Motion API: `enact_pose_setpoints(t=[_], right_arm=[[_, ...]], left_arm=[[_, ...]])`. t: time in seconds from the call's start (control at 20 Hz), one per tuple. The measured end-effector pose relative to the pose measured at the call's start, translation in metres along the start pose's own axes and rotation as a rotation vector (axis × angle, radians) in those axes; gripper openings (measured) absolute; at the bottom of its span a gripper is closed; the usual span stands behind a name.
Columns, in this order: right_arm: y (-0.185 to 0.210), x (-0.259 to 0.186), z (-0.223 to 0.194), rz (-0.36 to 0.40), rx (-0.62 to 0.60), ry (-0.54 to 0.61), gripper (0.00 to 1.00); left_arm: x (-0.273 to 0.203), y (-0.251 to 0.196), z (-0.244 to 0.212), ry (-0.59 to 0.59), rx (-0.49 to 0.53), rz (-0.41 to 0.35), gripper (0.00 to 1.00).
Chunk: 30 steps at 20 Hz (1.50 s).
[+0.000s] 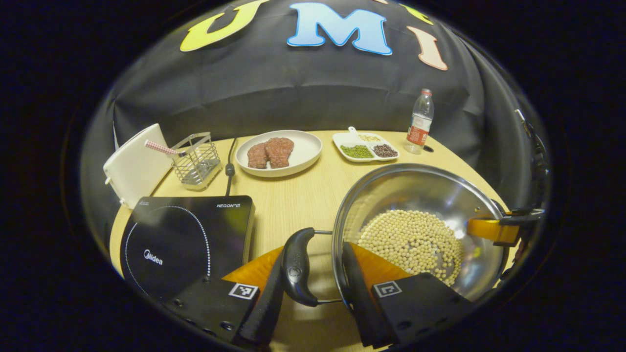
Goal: First push the handle of the pot to place it horizontally, then grasp the pot with both hands and set it on the induction cooktop.
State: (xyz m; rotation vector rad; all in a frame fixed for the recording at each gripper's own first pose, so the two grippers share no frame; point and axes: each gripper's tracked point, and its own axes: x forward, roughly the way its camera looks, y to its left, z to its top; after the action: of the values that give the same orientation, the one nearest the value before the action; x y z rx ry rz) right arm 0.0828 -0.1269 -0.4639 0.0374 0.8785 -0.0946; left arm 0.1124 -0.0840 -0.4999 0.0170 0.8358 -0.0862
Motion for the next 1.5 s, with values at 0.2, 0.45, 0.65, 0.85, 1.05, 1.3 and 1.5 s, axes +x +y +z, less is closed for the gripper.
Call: enact_pose_setpoints(t=[0.2, 0.45, 0.65, 0.85, 1.05, 1.3, 1.5], right_arm=[[-0.002, -0.004, -0.001, -0.004, 0.008, 0.01, 0.71], [-0.001, -0.016, 0.005, -0.009, 0.007, -0.004, 0.71], [0.004, -0.03, 0.015, -0.009, 0.004, -0.016, 0.71], [0.016, -0.048, 0.023, -0.002, -0.012, -0.03, 0.7], [0.032, -0.07, 0.027, 0.009, -0.015, -0.038, 0.71], [0.053, -0.097, 0.036, 0.02, -0.019, -0.053, 0.71], [0.074, -0.118, 0.049, 0.029, -0.032, -0.068, 0.7]], left_arm=[[-0.003, -0.001, 0.003, -0.005, 0.0, -0.002, 0.73], [-0.015, 0.0, 0.013, -0.022, -0.003, -0.006, 0.69], [-0.028, 0.005, 0.026, -0.042, -0.007, -0.009, 0.66], [-0.05, 0.016, 0.039, -0.062, -0.013, -0.006, 0.66], [-0.075, 0.032, 0.048, -0.081, -0.012, 0.008, 0.66], [-0.109, 0.054, 0.062, -0.113, -0.014, 0.017, 0.66], [-0.13, 0.075, 0.071, -0.133, -0.025, 0.028, 0.66]])
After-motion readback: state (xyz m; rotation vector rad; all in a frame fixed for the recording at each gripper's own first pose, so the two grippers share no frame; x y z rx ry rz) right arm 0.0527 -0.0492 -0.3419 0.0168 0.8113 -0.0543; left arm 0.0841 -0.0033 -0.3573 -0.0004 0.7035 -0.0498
